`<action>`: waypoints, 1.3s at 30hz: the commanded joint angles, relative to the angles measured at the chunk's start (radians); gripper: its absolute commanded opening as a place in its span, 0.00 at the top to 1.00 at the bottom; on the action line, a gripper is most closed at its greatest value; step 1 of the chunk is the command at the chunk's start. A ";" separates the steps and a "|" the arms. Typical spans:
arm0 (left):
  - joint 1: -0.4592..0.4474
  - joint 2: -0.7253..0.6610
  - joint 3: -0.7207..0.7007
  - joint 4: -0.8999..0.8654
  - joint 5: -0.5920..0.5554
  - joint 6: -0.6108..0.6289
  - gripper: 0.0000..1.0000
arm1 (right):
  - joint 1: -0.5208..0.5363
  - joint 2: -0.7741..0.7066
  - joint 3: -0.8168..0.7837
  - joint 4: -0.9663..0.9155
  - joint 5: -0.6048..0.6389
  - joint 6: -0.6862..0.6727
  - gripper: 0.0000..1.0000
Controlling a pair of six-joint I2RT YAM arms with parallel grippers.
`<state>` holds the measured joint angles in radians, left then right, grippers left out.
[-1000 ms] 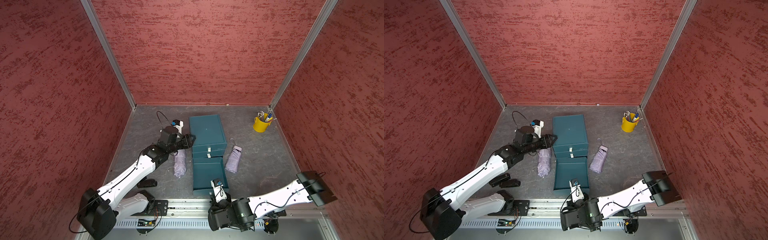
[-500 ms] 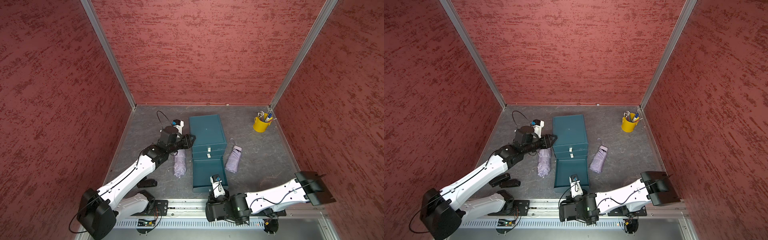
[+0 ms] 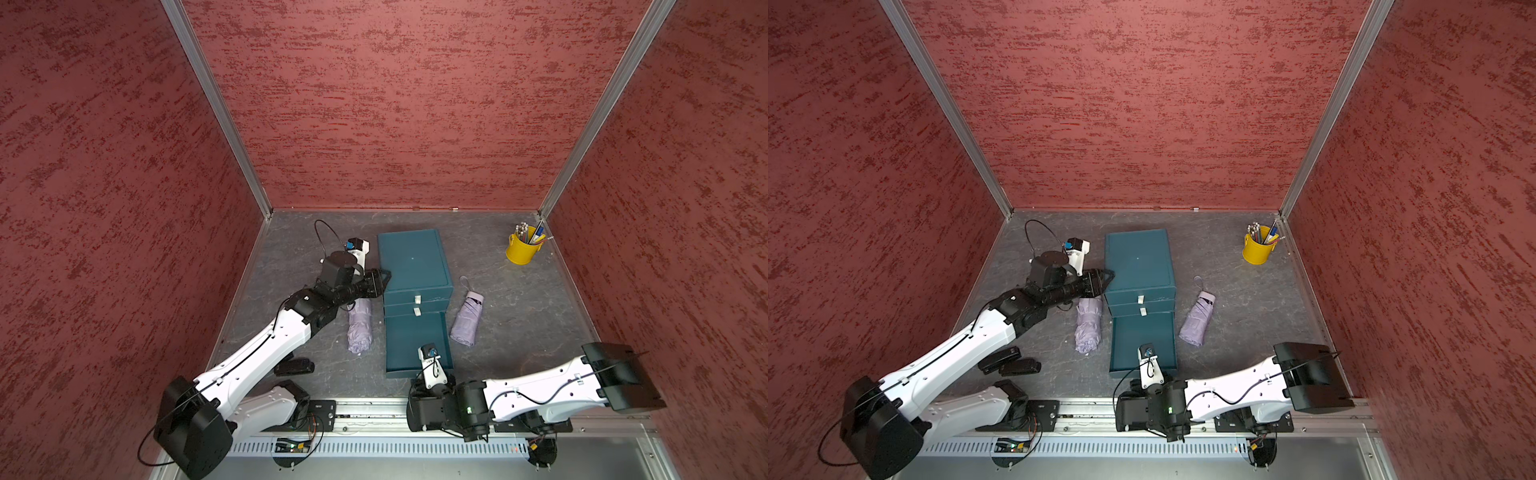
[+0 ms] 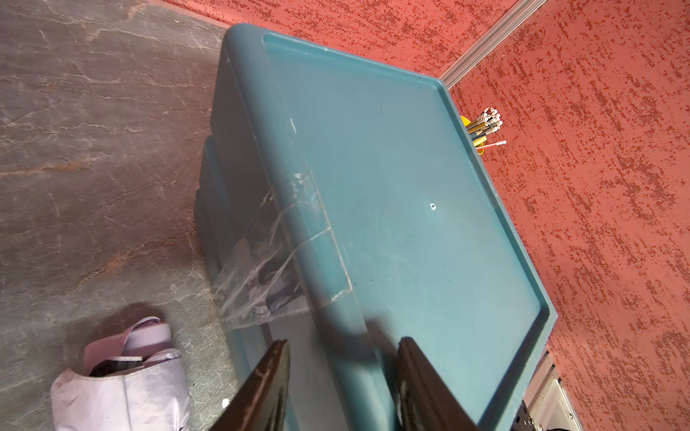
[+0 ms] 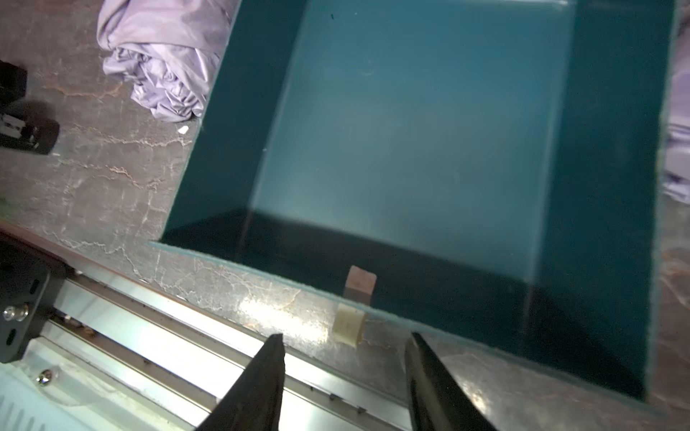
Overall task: Place the umbrella in the drawer by color
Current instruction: Open the drawer in the storage box, then pick up the umbrella from the center of the board.
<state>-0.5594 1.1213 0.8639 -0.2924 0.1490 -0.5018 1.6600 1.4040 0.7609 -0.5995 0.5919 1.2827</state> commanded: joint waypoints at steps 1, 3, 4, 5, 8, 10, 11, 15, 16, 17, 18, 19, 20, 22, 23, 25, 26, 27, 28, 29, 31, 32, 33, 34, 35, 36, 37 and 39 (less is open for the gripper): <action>0.016 0.038 -0.028 -0.210 -0.094 0.043 0.50 | 0.016 -0.060 0.082 -0.174 0.083 0.035 0.40; 0.016 0.043 -0.023 -0.205 -0.097 0.046 0.49 | 0.015 -0.111 0.138 -0.378 0.151 0.102 0.37; 0.018 0.045 -0.019 -0.201 -0.098 0.049 0.49 | 0.015 -0.142 0.178 -0.497 0.196 0.154 0.36; 0.019 0.050 -0.015 -0.198 -0.097 0.051 0.49 | 0.012 -0.171 0.214 -0.613 0.240 0.206 0.33; 0.020 0.072 0.002 -0.189 -0.090 0.061 0.49 | -0.091 -0.221 0.281 -0.872 0.239 0.277 0.28; 0.018 0.080 0.008 -0.180 -0.091 0.059 0.50 | -0.238 -0.251 0.267 -0.900 0.176 0.213 0.28; 0.017 0.081 0.008 -0.173 -0.091 0.060 0.50 | -0.308 -0.284 0.236 -0.842 0.146 0.129 0.28; 0.015 0.090 0.025 -0.168 -0.104 0.070 0.52 | -0.543 -0.434 0.117 -0.543 -0.024 -0.136 0.29; 0.014 0.094 0.033 -0.173 -0.109 0.076 0.52 | -0.591 -0.459 0.093 -0.489 -0.068 -0.183 0.29; 0.013 0.098 0.040 -0.178 -0.111 0.083 0.53 | -0.638 -0.467 0.075 -0.442 -0.119 -0.226 0.30; 0.011 0.100 0.045 -0.180 -0.116 0.090 0.53 | -0.683 -0.465 0.058 -0.403 -0.169 -0.259 0.30; 0.008 0.103 0.052 -0.181 -0.124 0.098 0.54 | -0.722 -0.451 0.042 -0.365 -0.219 -0.286 0.30; 0.005 0.106 0.056 -0.181 -0.131 0.106 0.54 | -0.751 -0.430 0.028 -0.323 -0.262 -0.306 0.30; 0.003 0.115 0.066 -0.180 -0.137 0.119 0.55 | -0.781 -0.388 0.013 -0.270 -0.307 -0.326 0.29; 0.001 0.121 0.072 -0.180 -0.143 0.125 0.55 | -0.799 -0.364 0.003 -0.244 -0.322 -0.332 0.27; 0.001 0.133 0.079 -0.180 -0.150 0.132 0.56 | -0.835 -0.319 -0.012 -0.203 -0.354 -0.333 0.24; 0.002 0.139 0.082 -0.179 -0.151 0.136 0.56 | -0.848 -0.299 -0.023 -0.177 -0.366 -0.336 0.23; 0.003 0.142 0.082 -0.174 -0.153 0.138 0.56 | -0.854 -0.284 -0.033 -0.153 -0.371 -0.338 0.20; 0.002 0.145 0.081 -0.168 -0.154 0.141 0.56 | -0.863 -0.268 -0.044 -0.125 -0.379 -0.340 0.18; 0.003 0.147 0.082 -0.164 -0.152 0.141 0.57 | -0.870 -0.253 -0.053 -0.102 -0.385 -0.342 0.17; 0.004 0.153 0.087 -0.155 -0.154 0.145 0.57 | -0.889 -0.223 -0.065 -0.070 -0.389 -0.345 0.16; 0.004 0.155 0.090 -0.153 -0.156 0.148 0.57 | -0.899 -0.213 -0.075 -0.053 -0.388 -0.345 0.16; 0.004 0.158 0.092 -0.148 -0.156 0.153 0.57 | -0.914 -0.206 -0.088 -0.028 -0.397 -0.348 0.15; 0.004 0.161 0.094 -0.144 -0.157 0.155 0.57 | -0.930 -0.198 -0.101 -0.001 -0.413 -0.354 0.15; 0.005 0.163 0.096 -0.143 -0.157 0.157 0.58 | -0.943 -0.192 -0.112 0.027 -0.422 -0.361 0.15; 0.005 0.165 0.098 -0.142 -0.159 0.160 0.58 | -0.958 -0.182 -0.120 0.048 -0.432 -0.366 0.15; 0.006 0.169 0.101 -0.141 -0.162 0.160 0.58 | -0.971 -0.171 -0.122 0.064 -0.444 -0.375 0.15; 0.004 0.169 0.104 -0.140 -0.162 0.156 0.57 | -0.987 -0.151 -0.120 0.084 -0.451 -0.386 0.16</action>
<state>-0.5648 1.2514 0.9871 -0.2955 0.0433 -0.3824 0.6949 1.2366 0.6437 -0.6083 0.1787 0.9268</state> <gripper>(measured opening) 0.425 0.841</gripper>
